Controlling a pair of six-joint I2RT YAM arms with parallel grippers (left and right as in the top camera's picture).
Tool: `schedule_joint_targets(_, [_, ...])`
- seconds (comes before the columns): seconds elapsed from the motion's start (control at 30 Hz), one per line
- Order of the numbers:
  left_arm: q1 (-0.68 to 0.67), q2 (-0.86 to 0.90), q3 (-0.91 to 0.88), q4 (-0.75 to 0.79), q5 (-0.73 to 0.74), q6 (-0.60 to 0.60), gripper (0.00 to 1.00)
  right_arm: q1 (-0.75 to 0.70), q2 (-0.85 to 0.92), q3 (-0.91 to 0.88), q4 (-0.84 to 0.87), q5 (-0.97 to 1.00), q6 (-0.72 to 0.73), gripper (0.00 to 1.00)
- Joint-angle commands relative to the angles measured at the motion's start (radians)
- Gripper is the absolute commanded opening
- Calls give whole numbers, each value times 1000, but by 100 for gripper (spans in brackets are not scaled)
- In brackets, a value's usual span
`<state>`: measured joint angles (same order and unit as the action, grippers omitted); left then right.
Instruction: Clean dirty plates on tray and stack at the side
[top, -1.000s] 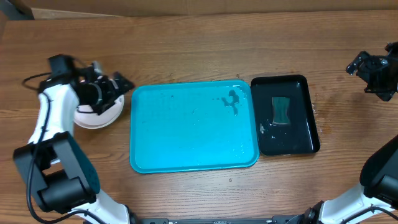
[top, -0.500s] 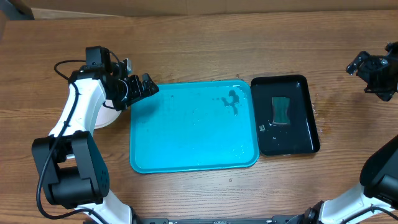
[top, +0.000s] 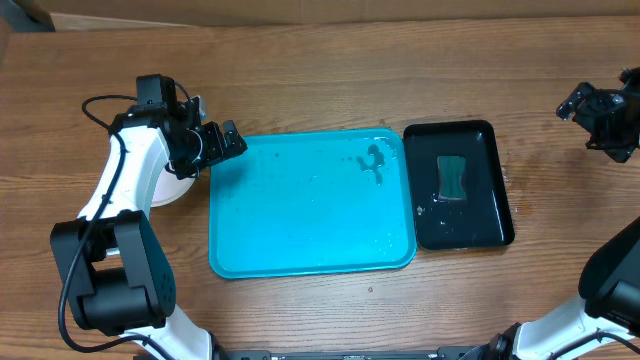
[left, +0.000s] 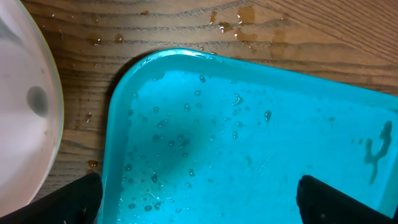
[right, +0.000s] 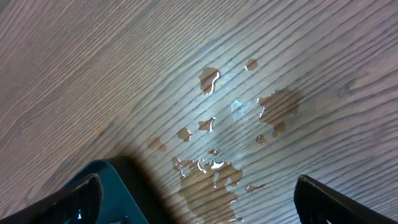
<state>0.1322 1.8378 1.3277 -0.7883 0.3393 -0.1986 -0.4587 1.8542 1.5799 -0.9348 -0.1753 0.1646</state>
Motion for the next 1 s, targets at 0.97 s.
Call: schedule_joint_targets(0.97, [-2,6,-2,2,-10,23,100,510,-732,-7,5,6,8,100])
